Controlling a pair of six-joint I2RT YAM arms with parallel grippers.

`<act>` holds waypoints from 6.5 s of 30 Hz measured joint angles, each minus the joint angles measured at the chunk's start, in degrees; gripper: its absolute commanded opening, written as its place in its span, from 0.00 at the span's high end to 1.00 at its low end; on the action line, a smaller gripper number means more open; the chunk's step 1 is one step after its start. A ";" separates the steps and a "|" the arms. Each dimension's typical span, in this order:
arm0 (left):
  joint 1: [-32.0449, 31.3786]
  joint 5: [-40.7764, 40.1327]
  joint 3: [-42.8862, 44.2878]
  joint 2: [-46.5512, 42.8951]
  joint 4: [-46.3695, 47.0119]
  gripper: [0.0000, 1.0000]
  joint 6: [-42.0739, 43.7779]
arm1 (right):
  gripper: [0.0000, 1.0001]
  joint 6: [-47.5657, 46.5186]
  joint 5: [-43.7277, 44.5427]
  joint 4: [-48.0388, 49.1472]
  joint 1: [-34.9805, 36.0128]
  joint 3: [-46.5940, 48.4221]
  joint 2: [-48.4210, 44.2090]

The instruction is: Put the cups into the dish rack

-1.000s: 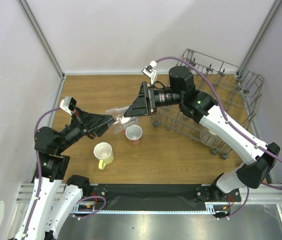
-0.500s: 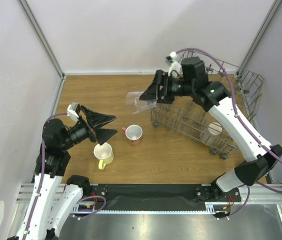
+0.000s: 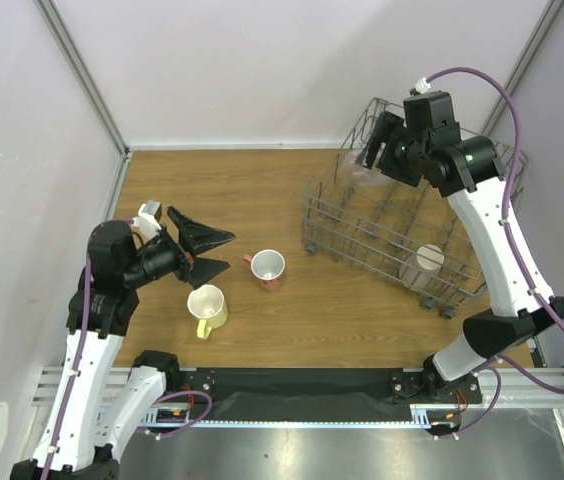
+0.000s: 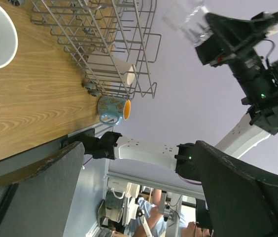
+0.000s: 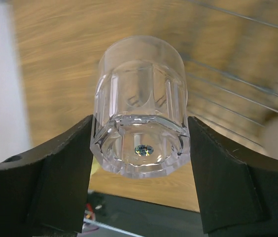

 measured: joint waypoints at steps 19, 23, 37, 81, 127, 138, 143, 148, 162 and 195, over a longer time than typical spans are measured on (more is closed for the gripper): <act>4.04 2.38 6.80 5.75 -5.97 0.01 6.34 | 1.00 1.84 8.74 -12.04 -7.43 -8.11 11.78; 4.22 2.80 7.76 6.47 -6.32 0.01 6.78 | 1.00 3.26 7.78 -11.82 -7.13 -10.01 11.78; 4.42 2.84 7.82 6.45 -6.38 0.01 7.10 | 1.00 5.64 2.67 -12.28 -5.51 -14.25 12.11; 4.50 2.75 5.86 4.22 -5.90 0.01 5.44 | 0.71 5.79 1.07 -5.01 -5.57 -28.22 12.11; -7.02 -8.70 8.90 11.98 -13.00 0.06 7.80 | 0.03 -2.51 -0.92 -13.40 -12.52 -9.03 2.43; -16.79 -22.62 21.51 27.71 -22.05 0.08 9.64 | 0.03 -3.10 -14.01 -11.98 -12.44 -14.62 -8.55; -20.06 -28.89 24.90 33.05 -24.94 0.11 10.88 | 0.03 -2.34 -15.08 -12.02 -12.44 -17.35 -12.15; -22.01 -34.27 24.96 35.50 -27.39 0.13 12.57 | 0.02 -1.60 -15.30 -12.66 -12.44 -18.99 -14.97; -26.43 -47.82 29.42 44.33 -32.37 0.19 21.51 | 0.00 1.03 -14.80 -13.77 -12.44 -23.54 -19.56; -25.97 -40.85 24.41 57.96 -23.43 0.62 24.37 | 0.00 0.90 -13.42 -14.32 -12.44 -23.39 -20.04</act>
